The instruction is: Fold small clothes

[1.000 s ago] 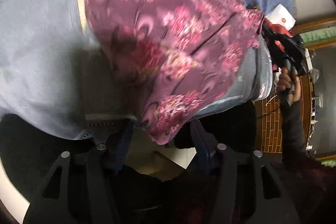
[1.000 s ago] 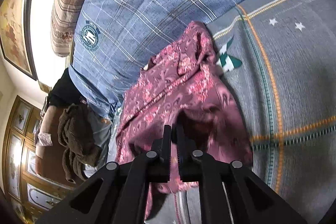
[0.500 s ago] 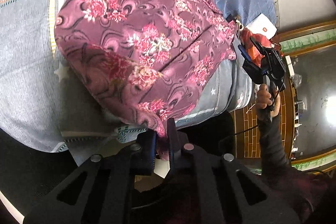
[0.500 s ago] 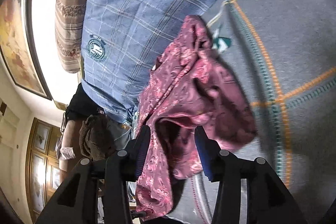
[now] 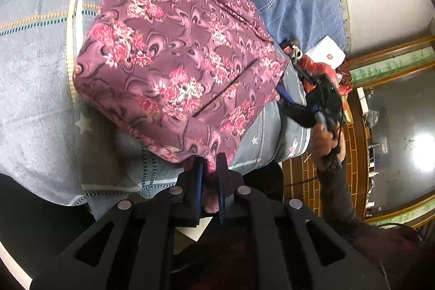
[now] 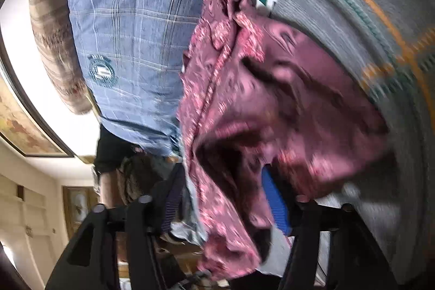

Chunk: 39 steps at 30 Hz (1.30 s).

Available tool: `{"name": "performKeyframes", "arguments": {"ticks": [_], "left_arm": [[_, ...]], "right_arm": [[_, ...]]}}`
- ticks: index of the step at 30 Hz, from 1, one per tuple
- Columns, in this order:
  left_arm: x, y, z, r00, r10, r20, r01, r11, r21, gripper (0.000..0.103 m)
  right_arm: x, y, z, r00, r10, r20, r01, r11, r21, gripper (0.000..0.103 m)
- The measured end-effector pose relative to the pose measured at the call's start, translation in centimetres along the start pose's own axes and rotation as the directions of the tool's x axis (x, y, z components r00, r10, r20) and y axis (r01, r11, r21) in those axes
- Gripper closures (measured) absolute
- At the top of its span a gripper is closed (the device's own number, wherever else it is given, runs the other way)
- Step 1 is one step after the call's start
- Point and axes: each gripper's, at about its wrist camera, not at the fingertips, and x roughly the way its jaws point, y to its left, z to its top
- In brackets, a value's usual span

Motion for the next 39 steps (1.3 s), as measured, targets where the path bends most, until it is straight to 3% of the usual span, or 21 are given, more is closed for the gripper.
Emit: {"name": "performKeyframes", "arguments": {"ticks": [2, 5, 8, 10, 11, 15, 21, 30, 39], "left_arm": [[-0.1, 0.3, 0.5, 1.0, 0.002, 0.001, -0.002, 1.0, 0.0, 0.096], [0.1, 0.6, 1.1, 1.0, 0.0, -0.004, 0.0, 1.0, -0.017, 0.096], [-0.1, 0.5, 1.4, 1.0, -0.008, 0.01, 0.008, 1.0, -0.014, 0.096], [-0.4, 0.4, 1.6, 0.999, -0.022, 0.027, 0.023, 1.0, -0.012, 0.096], [-0.6, 0.3, 1.8, 0.999, -0.029, 0.034, 0.029, 0.999, -0.013, 0.098], [-1.5, 0.2, 3.4, 0.995, -0.054, 0.079, 0.056, 0.998, -0.02, 0.098], [-3.2, 0.2, 8.2, 0.986, -0.034, 0.164, 0.037, 0.999, -0.013, 0.098], [-5.4, 2.0, 19.3, 0.946, 0.029, 0.322, -0.013, 0.999, -0.05, 0.098], [-2.2, 5.5, 31.2, 0.931, 0.114, 0.346, -0.06, 0.985, -0.165, 0.099]], "right_arm": [[0.2, -0.2, 0.5, 1.0, 0.0, 0.026, 0.0, 1.0, 0.01, 0.038], [0.2, -0.9, 1.9, 0.991, 0.012, 0.135, -0.023, 0.997, 0.079, 0.038], [0.7, -1.3, 2.5, 0.988, 0.027, 0.155, -0.049, 0.988, 0.145, 0.04], [0.5, -0.3, 2.4, 0.987, 0.004, 0.162, -0.016, 0.997, 0.075, 0.068], [0.5, 0.1, 2.4, 0.988, 0.004, 0.156, -0.011, 0.999, 0.044, 0.101], [-1.1, 2.2, 2.5, 0.98, 0.034, 0.197, -0.023, 0.998, -0.056, 0.099], [-1.6, 6.0, 5.0, 0.967, 0.065, 0.247, -0.027, 0.988, -0.155, 0.099], [1.8, 7.1, 11.0, 0.952, 0.076, 0.298, -0.039, 0.991, -0.128, 0.099], [5.9, 7.1, 16.9, 0.936, 0.053, 0.348, -0.023, 0.996, -0.089, 0.099]]}}
